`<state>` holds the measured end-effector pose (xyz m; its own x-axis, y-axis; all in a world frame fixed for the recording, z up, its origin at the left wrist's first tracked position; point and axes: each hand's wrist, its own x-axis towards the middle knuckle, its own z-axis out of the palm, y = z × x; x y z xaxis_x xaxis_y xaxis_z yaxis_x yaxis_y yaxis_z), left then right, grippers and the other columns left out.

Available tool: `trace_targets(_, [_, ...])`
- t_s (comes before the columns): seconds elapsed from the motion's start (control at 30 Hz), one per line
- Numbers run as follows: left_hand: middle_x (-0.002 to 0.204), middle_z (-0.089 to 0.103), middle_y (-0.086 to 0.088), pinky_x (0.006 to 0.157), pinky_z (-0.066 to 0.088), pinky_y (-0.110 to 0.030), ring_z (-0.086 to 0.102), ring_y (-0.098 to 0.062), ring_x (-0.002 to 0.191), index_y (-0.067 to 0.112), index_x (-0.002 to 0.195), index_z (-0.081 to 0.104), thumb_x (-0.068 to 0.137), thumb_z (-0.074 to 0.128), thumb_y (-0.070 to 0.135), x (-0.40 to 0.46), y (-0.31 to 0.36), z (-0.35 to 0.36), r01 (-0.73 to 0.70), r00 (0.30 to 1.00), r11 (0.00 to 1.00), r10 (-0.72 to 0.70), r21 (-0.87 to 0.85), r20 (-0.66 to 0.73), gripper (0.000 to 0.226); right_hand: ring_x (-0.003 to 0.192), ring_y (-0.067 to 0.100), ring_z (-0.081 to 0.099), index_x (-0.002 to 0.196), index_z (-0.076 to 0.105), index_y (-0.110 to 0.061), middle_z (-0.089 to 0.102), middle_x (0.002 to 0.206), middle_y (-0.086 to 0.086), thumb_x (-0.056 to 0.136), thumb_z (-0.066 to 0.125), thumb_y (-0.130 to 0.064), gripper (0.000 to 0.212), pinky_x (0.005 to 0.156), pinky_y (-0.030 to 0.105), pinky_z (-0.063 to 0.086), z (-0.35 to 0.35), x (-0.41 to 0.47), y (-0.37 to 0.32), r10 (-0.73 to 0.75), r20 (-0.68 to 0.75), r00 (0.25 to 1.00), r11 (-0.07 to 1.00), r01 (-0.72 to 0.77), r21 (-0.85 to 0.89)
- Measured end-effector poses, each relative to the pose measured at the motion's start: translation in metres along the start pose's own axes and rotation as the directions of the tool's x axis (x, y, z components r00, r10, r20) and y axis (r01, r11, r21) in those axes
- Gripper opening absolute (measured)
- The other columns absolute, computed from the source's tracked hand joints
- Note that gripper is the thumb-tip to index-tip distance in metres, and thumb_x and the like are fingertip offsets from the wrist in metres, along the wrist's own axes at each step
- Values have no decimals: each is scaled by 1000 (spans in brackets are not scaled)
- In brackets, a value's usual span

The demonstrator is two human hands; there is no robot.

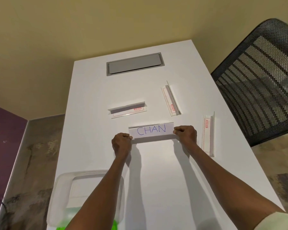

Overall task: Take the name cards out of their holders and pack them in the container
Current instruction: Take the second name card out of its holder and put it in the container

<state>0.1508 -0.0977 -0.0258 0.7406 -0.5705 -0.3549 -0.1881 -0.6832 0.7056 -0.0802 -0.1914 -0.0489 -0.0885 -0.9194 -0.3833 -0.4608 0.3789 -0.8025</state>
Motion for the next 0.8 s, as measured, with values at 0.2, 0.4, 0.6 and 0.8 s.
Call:
trace_targets(0.2, [83, 71, -4, 60, 41, -18, 62, -17, 76, 5, 80, 72, 80, 72, 6, -6, -11, 14, 3, 1000, 1000, -3, 5, -2, 1, 83, 16, 69, 83, 79, -18, 77, 85, 0, 73, 76, -13, 12, 75, 25, 50, 0, 4, 25, 20, -29, 999, 1000, -20, -11])
trace_targets(0.4, [66, 62, 6, 46, 36, -2, 55, -1, 56, 5, 75, 72, 79, 69, 2, -14, -23, 24, 21, 1000, 1000, -22, -23, -21, 5, 78, 16, 70, 79, 79, -16, 76, 80, 2, 69, 77, -8, 13, 74, 27, 54, 5, 4, 44, 26, -39, 999, 1000, -25, 16])
trace_targets(0.6, [64, 64, 4, 48, 36, 1, 55, -6, 59, 5, 71, 69, 78, 63, -2, -19, -33, 32, 41, 999, 999, -41, -9, -21, 12, 77, 17, 67, 75, 77, -17, 73, 77, -2, 68, 76, -7, 13, 73, 29, 53, 8, 3, 57, 9, -36, 999, 1000, -10, -23])
trace_targets(0.8, [71, 68, -4, 59, 42, -17, 60, -19, 69, 5, 71, 69, 79, 64, 1, -17, -36, 35, 22, 1000, 1000, -21, 19, -15, 10, 75, 17, 66, 72, 77, -17, 69, 68, -7, 69, 73, -6, 12, 72, 31, 51, 8, 3, 58, -26, -16, 1000, 999, 26, -41])
